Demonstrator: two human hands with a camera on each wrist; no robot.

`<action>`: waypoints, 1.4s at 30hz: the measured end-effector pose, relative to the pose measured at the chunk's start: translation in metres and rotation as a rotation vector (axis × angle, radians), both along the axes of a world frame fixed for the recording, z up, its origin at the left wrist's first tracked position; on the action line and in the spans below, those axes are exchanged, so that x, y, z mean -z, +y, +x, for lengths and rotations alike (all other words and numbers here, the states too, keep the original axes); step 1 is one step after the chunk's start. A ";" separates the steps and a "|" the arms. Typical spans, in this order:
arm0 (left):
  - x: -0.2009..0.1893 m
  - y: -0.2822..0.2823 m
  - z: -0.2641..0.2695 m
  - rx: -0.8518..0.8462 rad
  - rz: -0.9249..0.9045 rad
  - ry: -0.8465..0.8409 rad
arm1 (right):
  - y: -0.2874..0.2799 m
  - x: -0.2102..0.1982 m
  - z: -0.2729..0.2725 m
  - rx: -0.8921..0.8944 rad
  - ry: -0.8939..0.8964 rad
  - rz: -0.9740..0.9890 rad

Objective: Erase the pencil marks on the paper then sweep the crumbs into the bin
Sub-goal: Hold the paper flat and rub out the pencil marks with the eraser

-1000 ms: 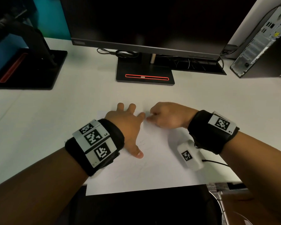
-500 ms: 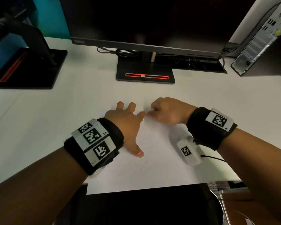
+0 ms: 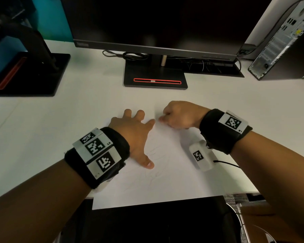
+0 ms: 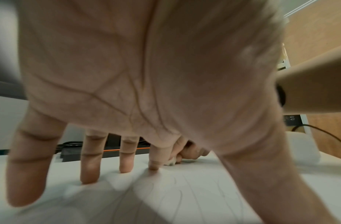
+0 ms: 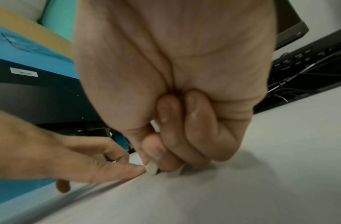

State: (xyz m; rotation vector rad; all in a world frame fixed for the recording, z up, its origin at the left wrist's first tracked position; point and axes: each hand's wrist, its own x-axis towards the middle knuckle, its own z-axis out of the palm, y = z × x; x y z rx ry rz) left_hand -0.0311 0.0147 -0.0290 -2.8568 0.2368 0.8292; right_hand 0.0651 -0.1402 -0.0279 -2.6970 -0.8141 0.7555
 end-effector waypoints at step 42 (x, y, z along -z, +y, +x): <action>0.003 0.003 0.000 -0.020 -0.019 0.019 | -0.012 -0.004 -0.030 -0.224 0.023 -0.057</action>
